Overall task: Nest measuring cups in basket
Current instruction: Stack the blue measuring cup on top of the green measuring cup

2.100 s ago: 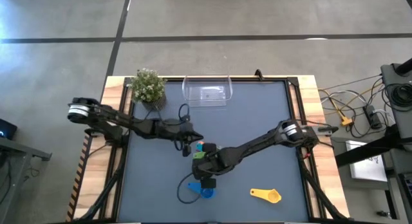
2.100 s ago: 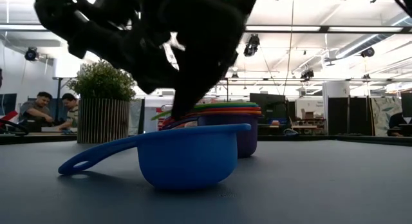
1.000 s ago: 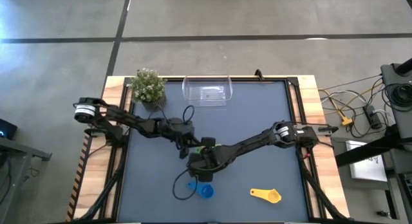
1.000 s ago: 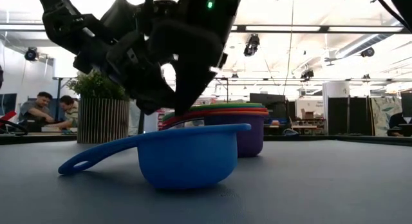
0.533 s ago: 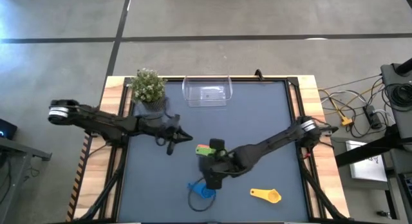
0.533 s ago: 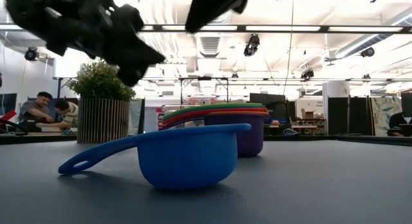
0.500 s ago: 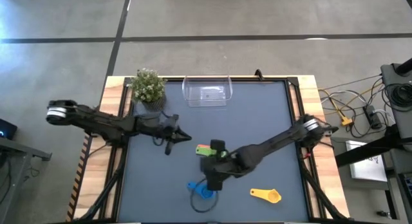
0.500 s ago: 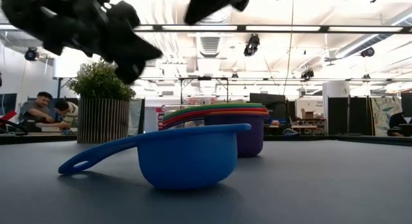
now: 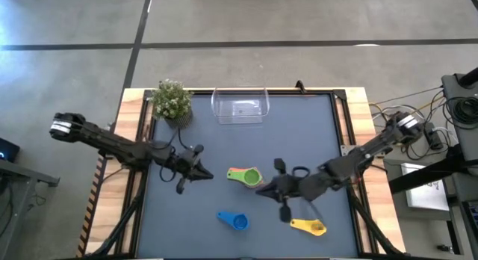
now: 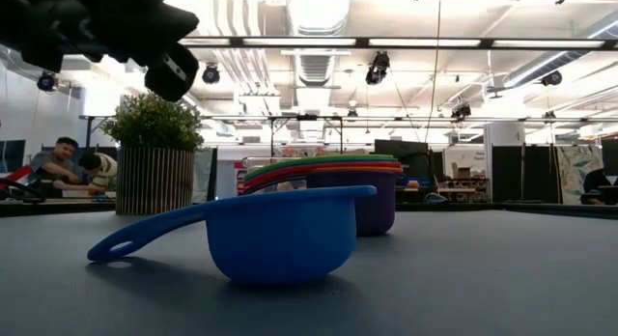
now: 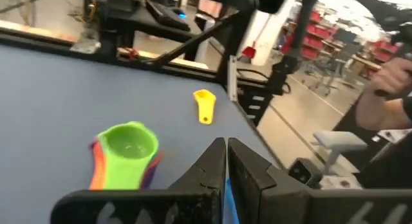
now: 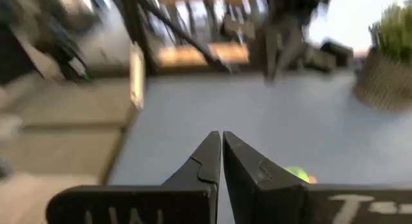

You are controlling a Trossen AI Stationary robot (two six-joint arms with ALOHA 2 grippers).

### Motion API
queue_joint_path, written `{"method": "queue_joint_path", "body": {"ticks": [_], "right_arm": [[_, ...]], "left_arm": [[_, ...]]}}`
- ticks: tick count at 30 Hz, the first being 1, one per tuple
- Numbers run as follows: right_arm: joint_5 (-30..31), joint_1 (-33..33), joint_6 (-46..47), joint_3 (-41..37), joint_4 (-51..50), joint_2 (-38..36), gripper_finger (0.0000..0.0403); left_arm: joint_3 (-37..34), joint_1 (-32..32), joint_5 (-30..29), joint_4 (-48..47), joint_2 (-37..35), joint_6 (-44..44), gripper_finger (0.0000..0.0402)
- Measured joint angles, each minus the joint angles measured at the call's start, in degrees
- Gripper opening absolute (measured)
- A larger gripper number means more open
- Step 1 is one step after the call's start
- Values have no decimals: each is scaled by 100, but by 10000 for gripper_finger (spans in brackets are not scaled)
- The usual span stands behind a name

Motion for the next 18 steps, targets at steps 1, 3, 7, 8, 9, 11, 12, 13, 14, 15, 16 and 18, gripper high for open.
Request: {"method": "queue_joint_path", "body": {"ticks": [1,3,7,8,9,11,12,13,14,15,16,18], "right_arm": [[-7,31,-132,-245,379,-161,8],[10,66,-337,-702,960,-417,8],[15,73,-465,-1335,1678,-774,8],[12,77,-469,-1423,1831,-819,8],[15,77,-490,-1509,1881,-872,8],[62,77,-606,-1627,2019,-888,8],[59,77,-658,-1649,2134,-867,8],[59,77,-711,-1674,2148,-870,8],[60,77,-737,-1693,2115,-878,8],[60,77,-738,-1697,2122,-868,8],[66,77,-735,-1692,2155,-845,8],[69,83,-785,-1693,2125,-842,8]], "left_arm": [[102,-63,-1,6,110,0,0],[375,-197,16,-132,340,2,0],[1186,-475,289,-998,974,193,0],[1446,-550,380,-1305,1133,288,0],[1737,-623,431,-1603,1327,431,0],[2244,-809,430,-2463,1657,722,0],[2483,-887,340,-2941,1843,818,0],[2739,-965,178,-3246,2047,895,0],[2970,-1049,4,-3483,2220,940,0],[3157,-1118,-147,-3815,2374,947,0],[3346,-1162,-228,-4039,2557,949,0],[3690,-1263,-266,-4192,2927,1000,1]]}}
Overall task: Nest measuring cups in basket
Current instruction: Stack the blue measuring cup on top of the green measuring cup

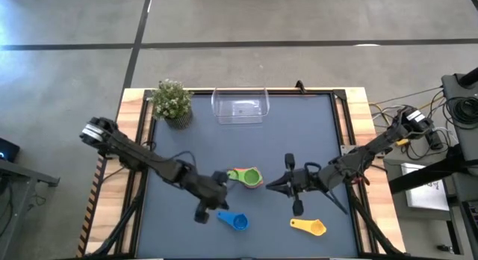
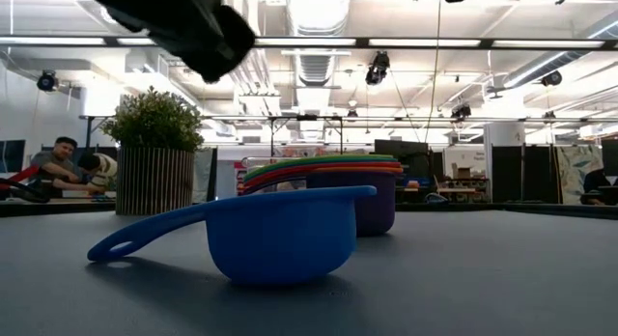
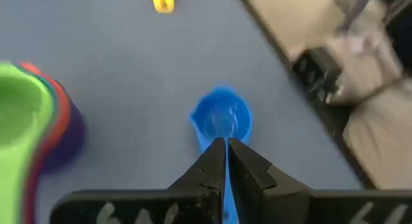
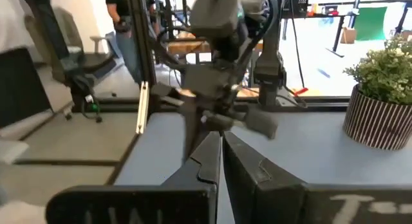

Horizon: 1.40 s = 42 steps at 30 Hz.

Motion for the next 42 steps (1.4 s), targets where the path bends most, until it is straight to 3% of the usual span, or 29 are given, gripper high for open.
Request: {"method": "queue_joint_path", "body": {"ticks": [5,16,21,29,39,42], "right_arm": [[-13,33,-118,9,32,15,8],[-11,68,-226,15,43,-11,9],[9,70,-220,15,41,-31,9],[33,68,-244,15,40,-33,9],[35,68,-244,15,39,-33,9],[35,68,-244,15,39,-33,9]], "left_arm": [[574,-267,9,-317,706,460,30],[1598,-470,-643,-1097,1847,1019,173],[1674,-479,-643,-1006,2128,1126,193],[1623,-483,-641,-903,2282,1129,161],[1631,-483,-642,-840,2280,1165,30],[1677,-483,-643,-876,2254,1241,12]]}}
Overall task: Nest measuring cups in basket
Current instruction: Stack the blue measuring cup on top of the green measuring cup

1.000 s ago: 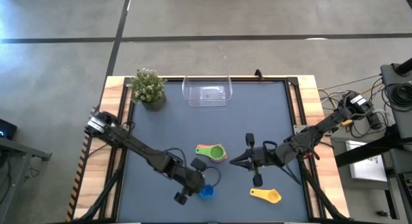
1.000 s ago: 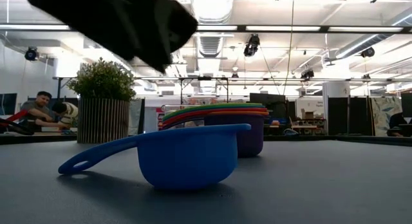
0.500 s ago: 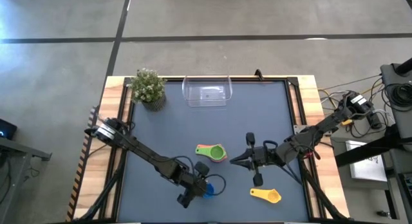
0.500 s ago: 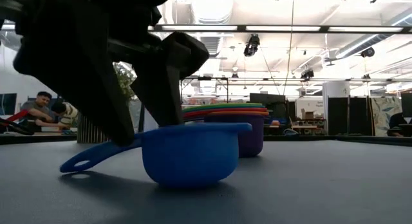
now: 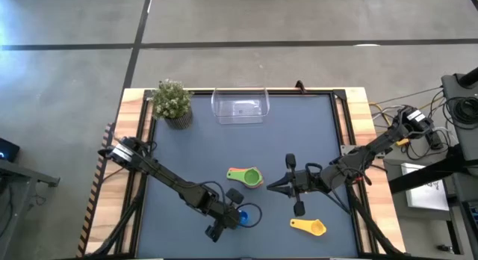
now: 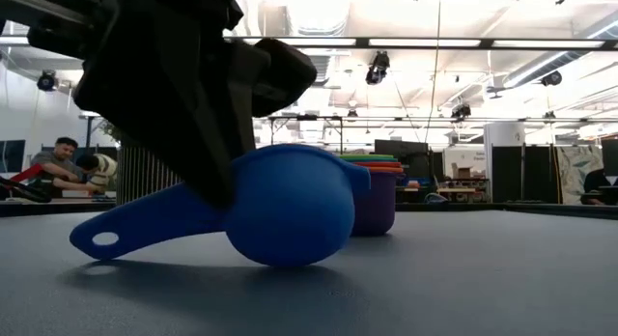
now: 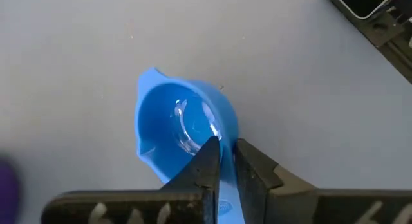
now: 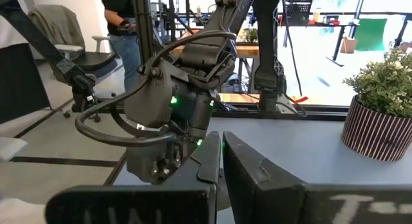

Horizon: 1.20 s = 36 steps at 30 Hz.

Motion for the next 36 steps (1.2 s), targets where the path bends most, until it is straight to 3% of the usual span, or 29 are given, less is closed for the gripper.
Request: {"method": "queue_joint_path", "body": {"ticks": [3,12,23,33,36], "right_arm": [[1,0,0,0,-11,-33,9],[4,52,47,-1,-140,-414,9],[1,90,149,-2,-320,-448,9],[47,90,146,-2,-304,-459,9],[55,90,146,-4,-307,-459,9]], "left_arm": [[127,-2,-164,-288,-23,165,13],[953,165,-1540,-1937,-71,632,10],[1645,334,-1886,-2637,-141,1098,8],[1524,814,-2446,-2544,-145,1846,8],[1519,977,-2381,-2497,-145,2078,8]]}}
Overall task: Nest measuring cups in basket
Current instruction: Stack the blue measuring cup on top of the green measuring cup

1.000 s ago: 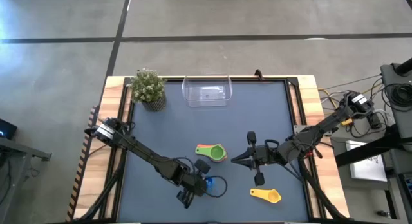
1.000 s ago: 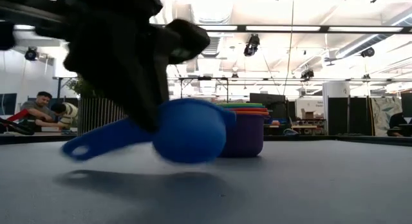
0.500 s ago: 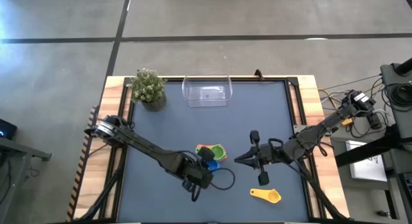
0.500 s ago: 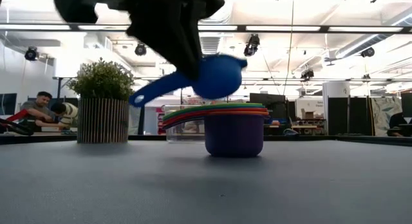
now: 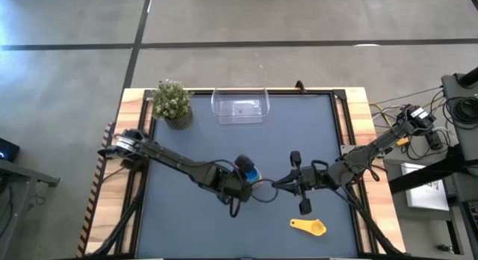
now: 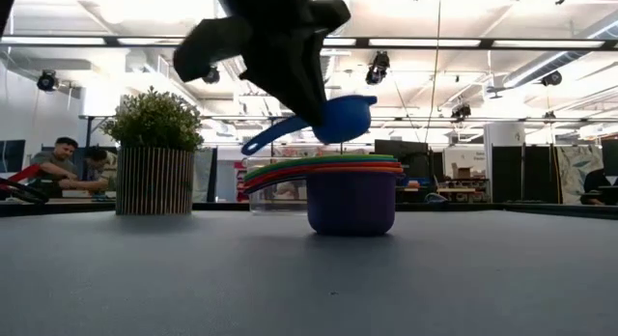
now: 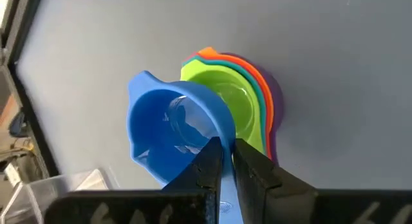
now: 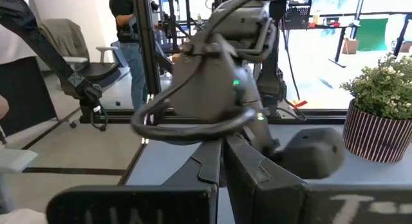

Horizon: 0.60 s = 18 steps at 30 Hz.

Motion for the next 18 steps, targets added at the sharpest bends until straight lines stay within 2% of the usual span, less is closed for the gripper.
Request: {"method": "queue_joint_path", "body": {"ticks": [7,18], "right_arm": [[90,0,2,-4,-74,-85,9],[106,0,41,-4,-121,-142,9]], "left_arm": [[-4,128,388,217,0,409,8],[-49,213,824,348,0,443,8]]}}
